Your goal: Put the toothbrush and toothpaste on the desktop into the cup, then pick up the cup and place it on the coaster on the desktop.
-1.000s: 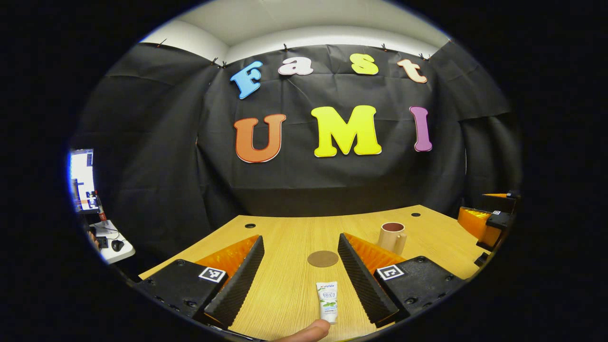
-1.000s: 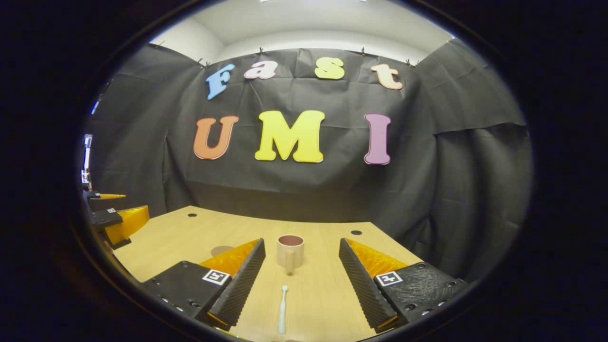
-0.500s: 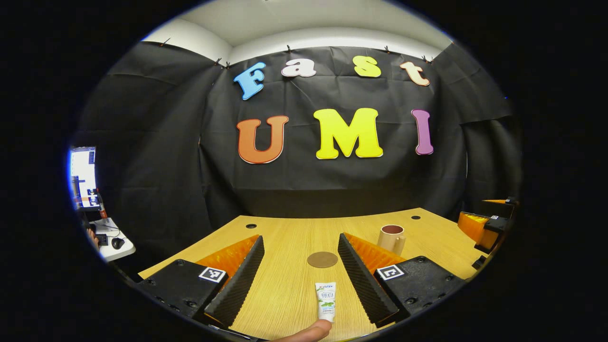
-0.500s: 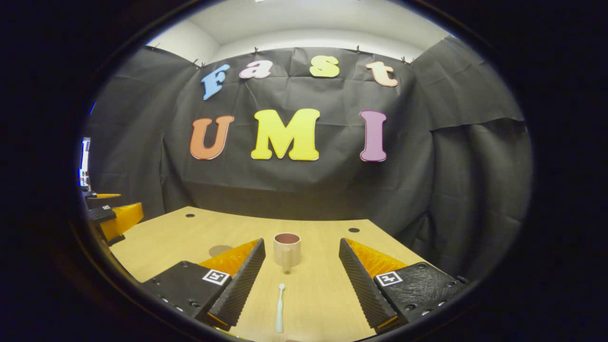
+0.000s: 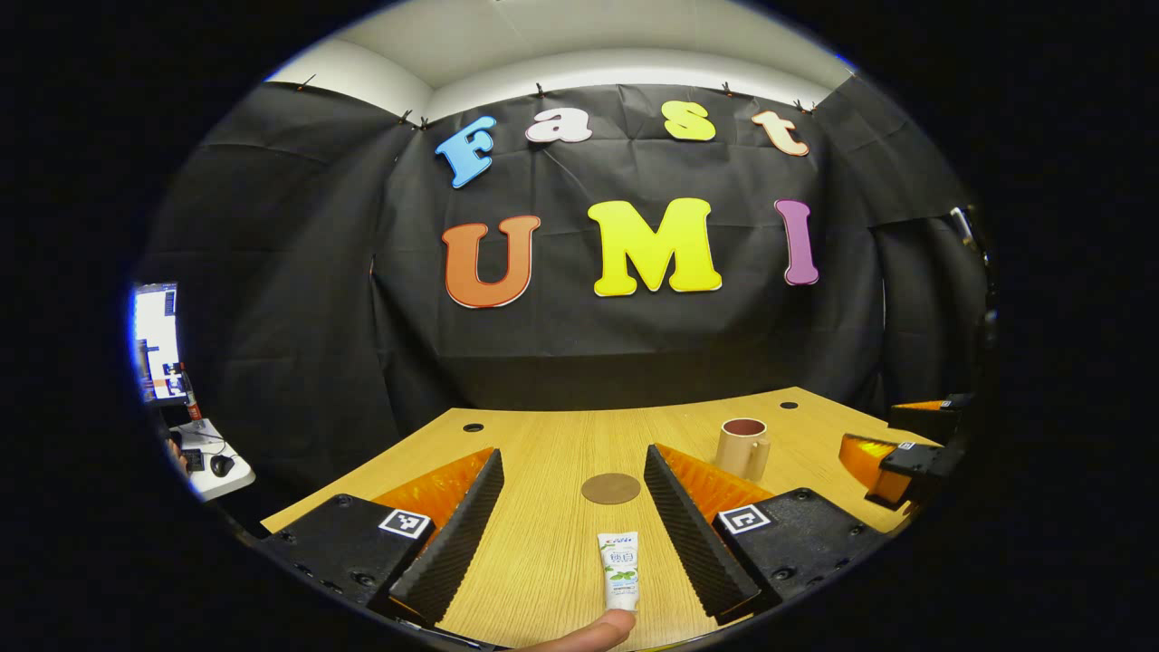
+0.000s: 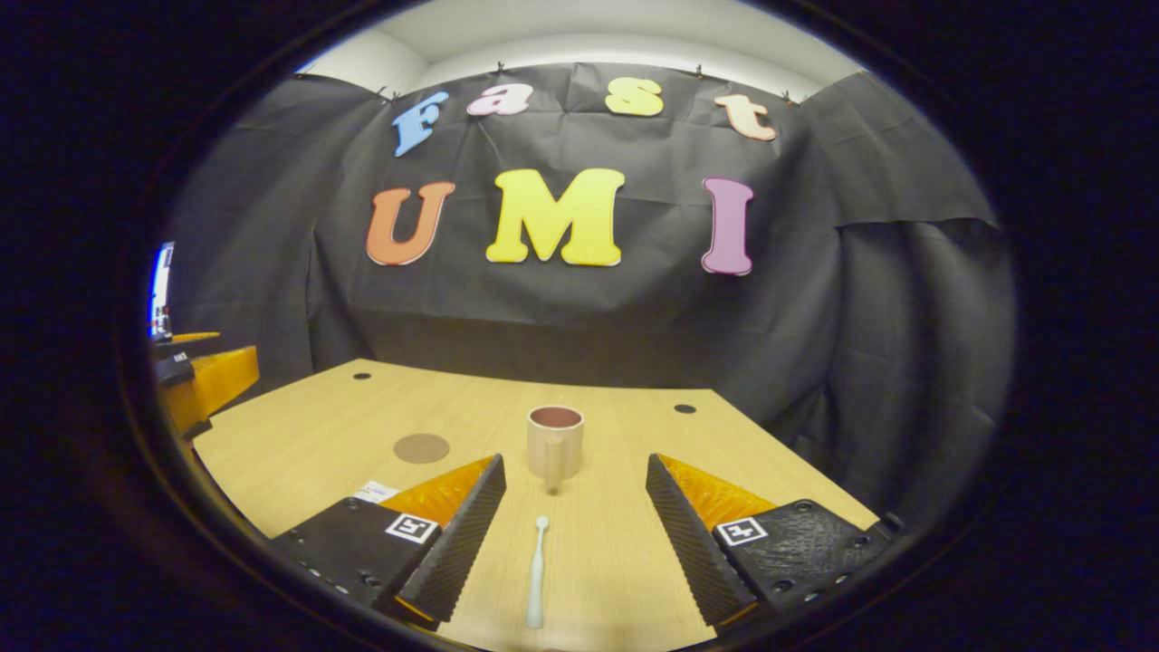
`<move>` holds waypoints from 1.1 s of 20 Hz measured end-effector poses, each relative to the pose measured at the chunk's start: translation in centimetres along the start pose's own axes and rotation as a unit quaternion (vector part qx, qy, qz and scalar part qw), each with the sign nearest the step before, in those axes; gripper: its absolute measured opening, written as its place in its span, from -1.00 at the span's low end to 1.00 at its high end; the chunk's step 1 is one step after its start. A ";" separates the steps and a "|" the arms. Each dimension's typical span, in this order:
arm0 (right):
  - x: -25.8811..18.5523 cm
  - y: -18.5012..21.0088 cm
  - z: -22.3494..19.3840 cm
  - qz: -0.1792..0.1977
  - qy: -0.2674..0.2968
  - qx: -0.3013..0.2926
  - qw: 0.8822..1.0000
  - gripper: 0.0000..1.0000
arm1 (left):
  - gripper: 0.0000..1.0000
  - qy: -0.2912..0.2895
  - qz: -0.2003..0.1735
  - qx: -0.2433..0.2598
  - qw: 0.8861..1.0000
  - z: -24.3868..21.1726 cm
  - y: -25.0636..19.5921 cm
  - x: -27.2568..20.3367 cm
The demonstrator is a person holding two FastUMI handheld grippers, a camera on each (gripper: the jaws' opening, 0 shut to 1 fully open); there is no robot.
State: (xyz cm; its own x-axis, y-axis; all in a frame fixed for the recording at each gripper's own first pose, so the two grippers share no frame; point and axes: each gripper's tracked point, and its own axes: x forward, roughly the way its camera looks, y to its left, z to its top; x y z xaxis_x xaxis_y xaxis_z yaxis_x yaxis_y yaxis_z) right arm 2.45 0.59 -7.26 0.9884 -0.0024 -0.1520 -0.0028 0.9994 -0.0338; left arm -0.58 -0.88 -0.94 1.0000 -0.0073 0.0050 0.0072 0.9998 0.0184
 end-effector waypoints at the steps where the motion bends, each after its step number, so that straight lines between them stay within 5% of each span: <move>1: 0.6 0.4 -1.3 0.002 0.013 -0.005 1.000 0.97 | 0.98 0.003 -0.001 0.001 1.000 -0.3 0.0 0.1; 15: 6.6 3.1 -12.8 0.021 0.195 0.027 0.980 0.75 | 0.99 0.065 -0.004 -0.010 0.998 -6.3 0.0 2.5; 16: 6.9 3.1 -13.3 0.020 0.205 0.021 0.978 0.53 | 0.99 0.074 -0.004 -0.012 0.997 -6.9 0.0 2.8; 19: 7.4 3.5 -13.3 0.027 0.220 0.017 0.975 0.40 | 0.99 0.099 -0.009 -0.027 0.995 -8.2 -0.3 3.8; 22: 7.6 4.0 -13.6 0.045 0.235 0.037 0.970 -0.13 | 1.00 0.135 -0.021 -0.043 0.990 -10.2 -1.1 4.3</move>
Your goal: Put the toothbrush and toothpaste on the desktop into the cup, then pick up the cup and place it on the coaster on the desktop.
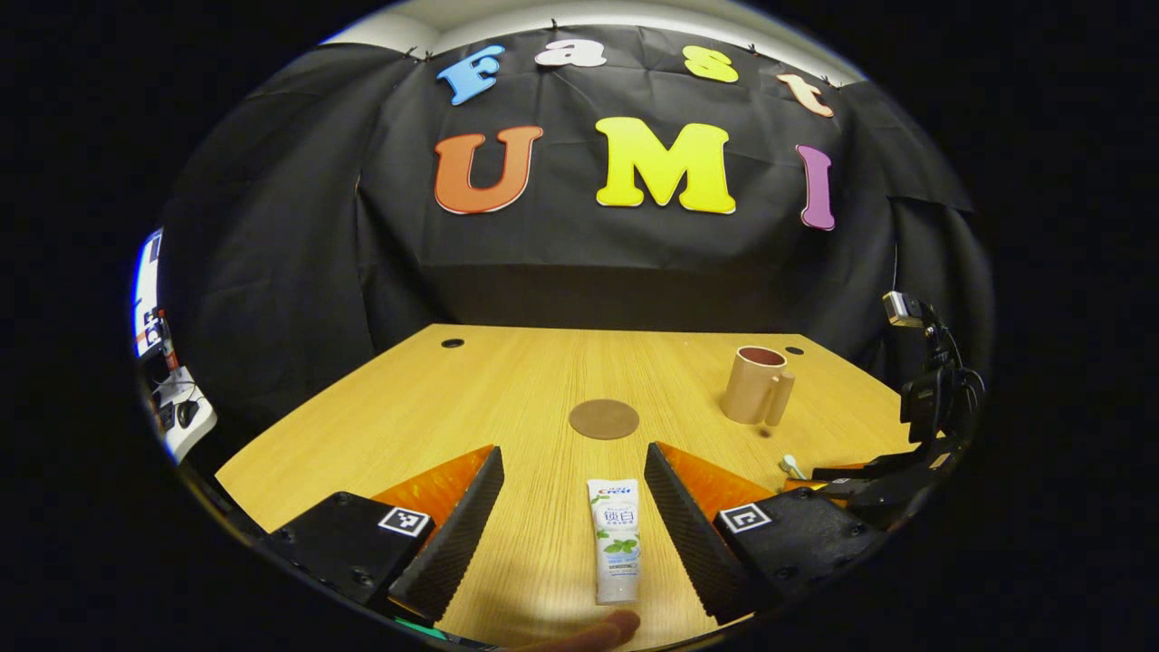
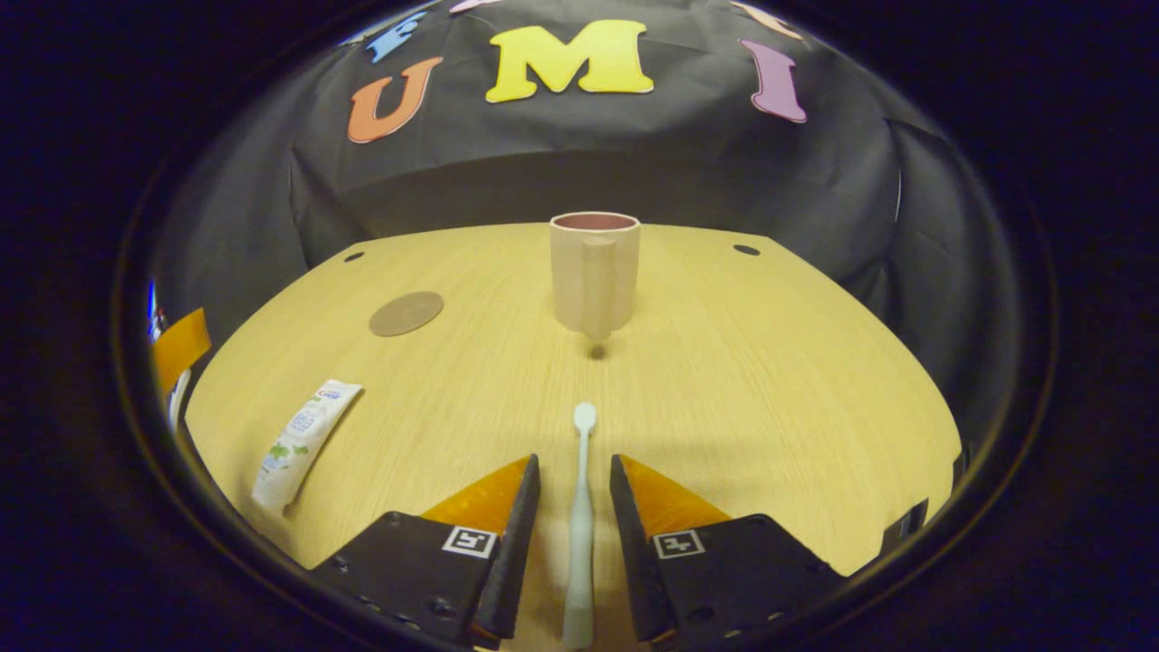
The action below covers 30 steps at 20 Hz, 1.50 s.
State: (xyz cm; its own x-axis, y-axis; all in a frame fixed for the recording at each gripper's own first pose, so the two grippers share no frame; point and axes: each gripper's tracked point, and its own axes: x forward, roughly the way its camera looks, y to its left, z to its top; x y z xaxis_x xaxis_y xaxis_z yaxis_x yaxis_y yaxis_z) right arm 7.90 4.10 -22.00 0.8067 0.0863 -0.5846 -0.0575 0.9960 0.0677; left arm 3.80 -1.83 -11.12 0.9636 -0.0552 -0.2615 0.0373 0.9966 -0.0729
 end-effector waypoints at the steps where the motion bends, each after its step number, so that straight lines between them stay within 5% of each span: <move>1: 0.0 0.0 0.1 0.001 0.005 0.007 1.000 -0.20 | 1.00 0.013 -0.003 -0.001 1.000 -0.7 -0.3 0.2; 2: -0.1 0.0 0.0 0.003 0.006 0.008 1.000 -0.45 | 0.99 0.024 -0.006 0.001 1.000 -1.2 -0.6 0.4; 5: -0.5 -0.2 0.0 0.004 0.009 0.011 1.000 -0.46 | 1.00 0.050 -0.027 0.002 0.998 -2.3 -2.0 0.8; 6: -0.1 -0.1 -0.1 0.007 0.013 0.019 1.000 -0.92 | 0.99 0.059 -0.038 -0.001 0.998 -2.8 -2.7 0.9; 13: -0.5 -0.4 -0.2 0.019 0.011 0.020 1.000 -0.98 | 0.96 0.135 -0.070 0.023 0.988 -6.5 -5.2 1.4; 16: -0.6 -0.1 -0.3 0.037 0.007 0.030 0.999 -0.96 | 0.94 0.178 -0.072 0.005 0.981 -8.1 -5.5 1.6; 17: -0.7 0.0 -0.3 0.043 0.008 0.036 0.998 -0.99 | 0.80 0.186 -0.067 0.001 0.980 -8.4 -5.4 1.9; 26: -3.4 0.1 0.6 0.068 -0.031 0.037 0.997 -0.98 | 0.74 0.249 -0.066 -0.016 0.966 -10.5 -4.9 1.9; 27: -3.7 0.0 1.0 0.067 -0.038 0.041 0.996 -0.98 | 0.84 0.251 -0.065 -0.015 0.966 -10.5 -4.8 1.9; 30: -4.7 -0.1 1.8 0.069 -0.055 0.045 0.995 -0.98 | 0.60 0.257 -0.056 -0.009 0.965 -10.5 -4.4 2.2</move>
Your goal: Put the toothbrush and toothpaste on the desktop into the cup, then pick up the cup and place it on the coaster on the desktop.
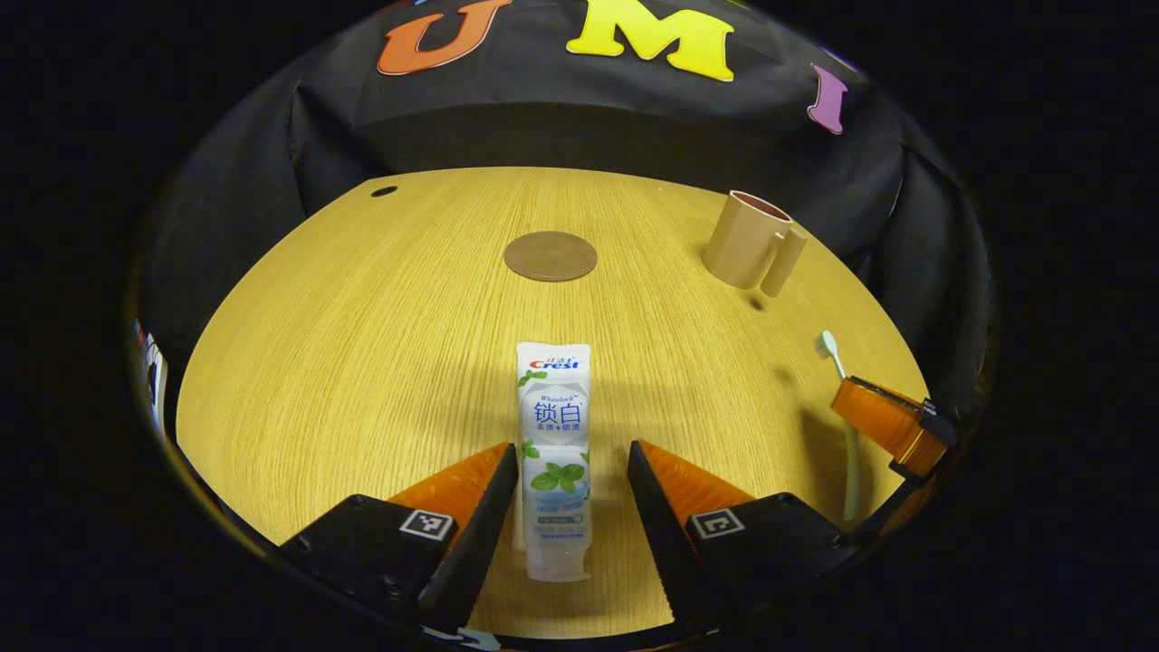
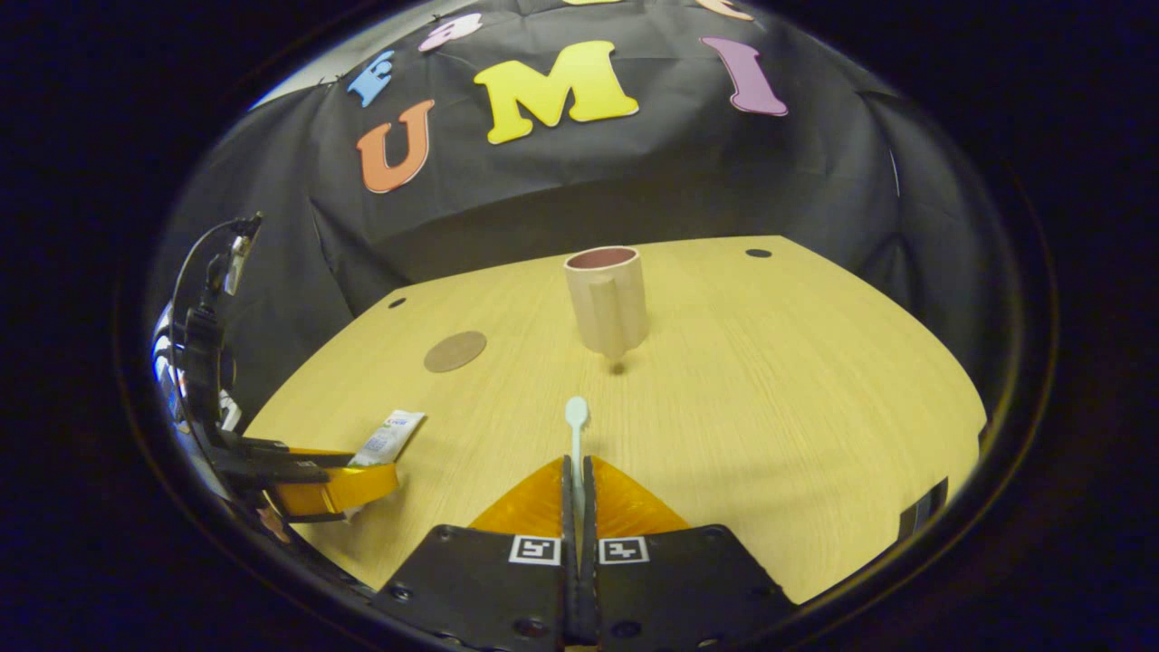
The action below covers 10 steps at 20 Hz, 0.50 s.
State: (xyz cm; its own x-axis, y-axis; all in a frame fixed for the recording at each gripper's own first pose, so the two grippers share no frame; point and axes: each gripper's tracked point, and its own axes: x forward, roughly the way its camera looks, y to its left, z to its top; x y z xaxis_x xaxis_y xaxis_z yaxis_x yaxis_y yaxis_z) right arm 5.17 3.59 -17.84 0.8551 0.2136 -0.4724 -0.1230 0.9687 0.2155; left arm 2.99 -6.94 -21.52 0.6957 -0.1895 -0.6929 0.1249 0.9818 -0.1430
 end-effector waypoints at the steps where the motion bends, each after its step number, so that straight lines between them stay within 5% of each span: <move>1: -0.3 0.1 0.3 0.002 -0.003 0.000 1.000 -0.98 | 0.57 0.004 0.006 0.002 1.000 -0.1 0.1 0.0; 4: -1.5 0.3 1.2 0.005 -0.019 -0.002 1.000 -0.98 | 0.34 0.010 0.017 -0.001 1.000 0.0 0.4 0.2; 6: -2.3 0.3 1.9 0.006 -0.030 -0.007 1.000 -0.99 | 0.36 0.010 0.022 0.003 1.000 0.0 0.6 0.2; 10: -3.8 0.9 3.2 0.009 -0.050 -0.009 0.999 -0.98 | 0.00 0.003 -0.002 -0.001 1.000 0.1 0.0 0.2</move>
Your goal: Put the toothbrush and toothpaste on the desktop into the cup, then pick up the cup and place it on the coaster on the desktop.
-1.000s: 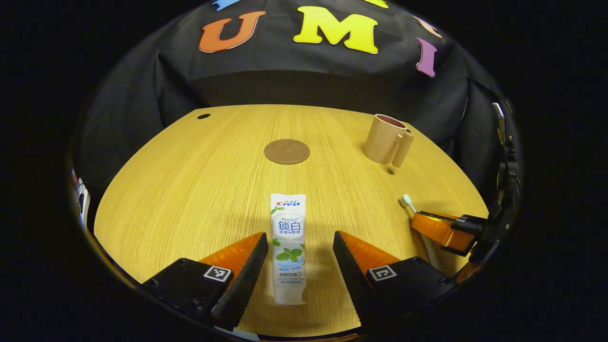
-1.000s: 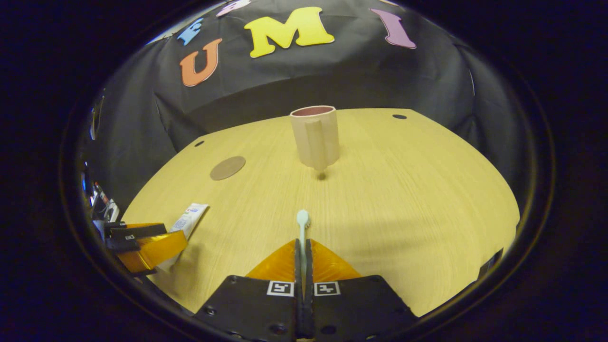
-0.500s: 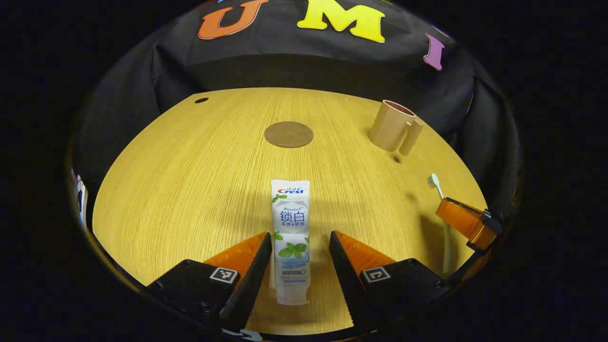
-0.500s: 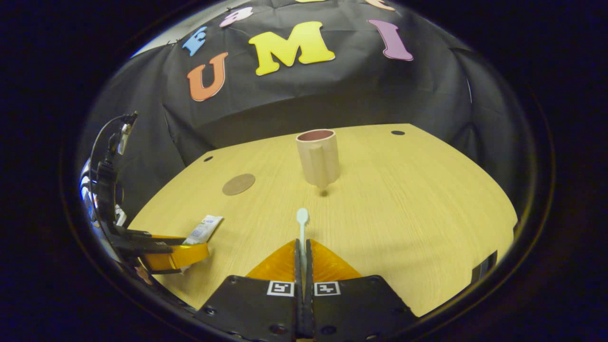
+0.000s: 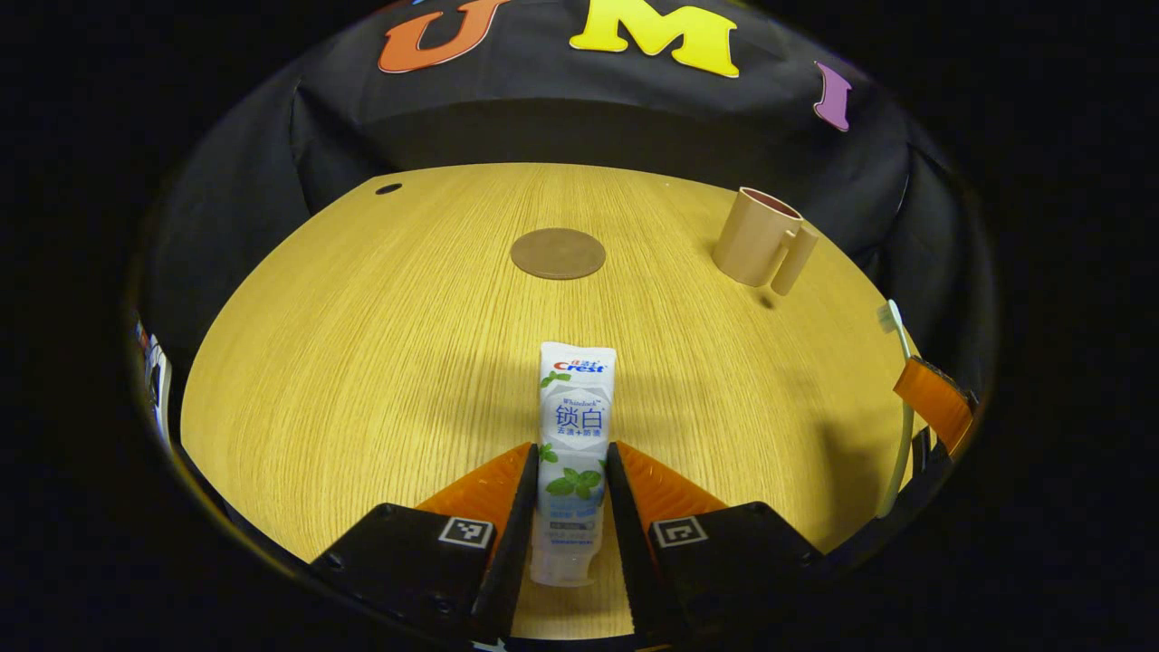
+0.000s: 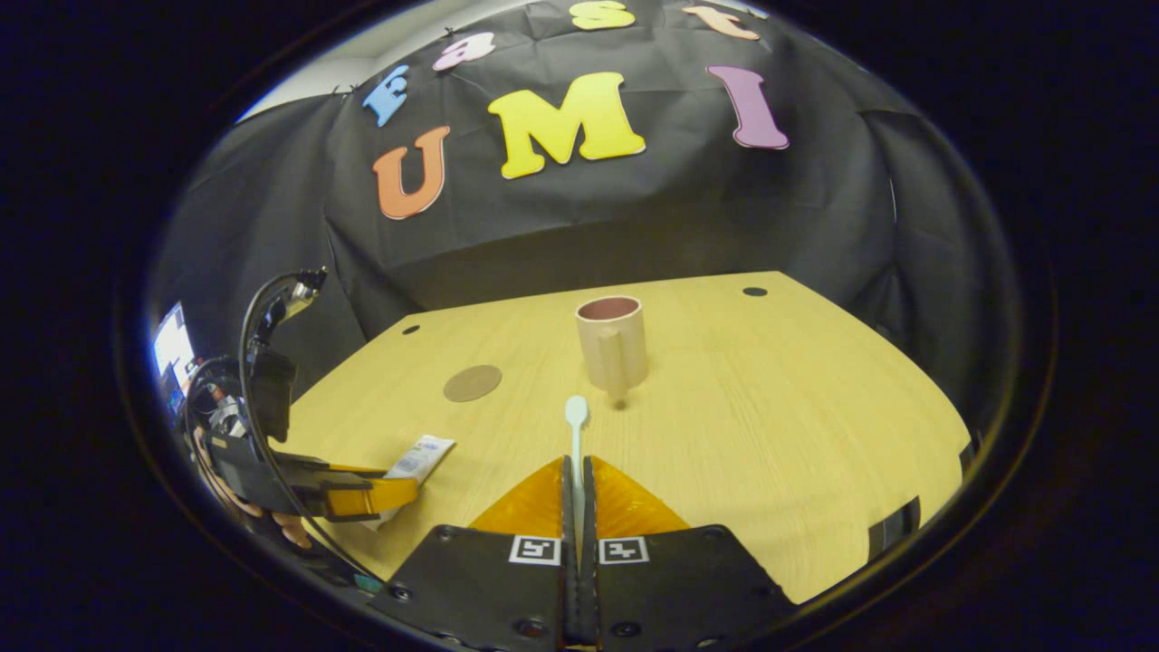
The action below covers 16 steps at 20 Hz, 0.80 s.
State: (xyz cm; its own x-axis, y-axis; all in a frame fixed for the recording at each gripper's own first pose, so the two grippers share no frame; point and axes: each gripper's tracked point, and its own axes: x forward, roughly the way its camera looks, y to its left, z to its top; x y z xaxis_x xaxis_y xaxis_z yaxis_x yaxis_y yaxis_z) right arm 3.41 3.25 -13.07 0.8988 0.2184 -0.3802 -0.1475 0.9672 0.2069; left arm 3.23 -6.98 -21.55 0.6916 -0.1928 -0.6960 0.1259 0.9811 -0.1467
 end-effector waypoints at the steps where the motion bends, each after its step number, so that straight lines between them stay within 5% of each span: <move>1: -0.2 0.1 0.4 0.001 -0.005 -0.001 1.000 -0.99 | 0.08 -0.001 -0.003 0.002 1.000 -0.1 -0.1 0.1; 2: -0.4 0.3 0.6 0.002 -0.008 -0.002 1.000 -0.99 | -0.08 -0.004 -0.005 0.007 1.000 -0.1 -0.2 0.0; 6: -0.9 0.5 1.8 0.001 -0.018 -0.001 1.000 -0.99 | -0.20 -0.020 -0.009 0.018 1.000 0.1 -0.3 -0.2; 13: -0.6 -0.2 5.1 -0.004 -0.047 -0.003 0.999 -0.99 | -0.17 -0.139 0.048 0.003 0.989 4.2 1.3 -2.8; 16: 0.6 -0.3 6.8 -0.004 -0.055 -0.003 0.998 -0.99 | -0.26 -0.167 0.037 -0.020 0.985 6.2 0.2 -3.8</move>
State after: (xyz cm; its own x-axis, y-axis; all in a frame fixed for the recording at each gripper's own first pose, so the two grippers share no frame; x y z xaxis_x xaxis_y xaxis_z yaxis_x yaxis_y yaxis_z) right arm 6.82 2.19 -7.26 0.9397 0.1947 -0.2812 -0.1413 0.9697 0.1992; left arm 4.99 -5.95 -14.57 0.8941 -0.0993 -0.4367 0.0436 0.9898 -0.1358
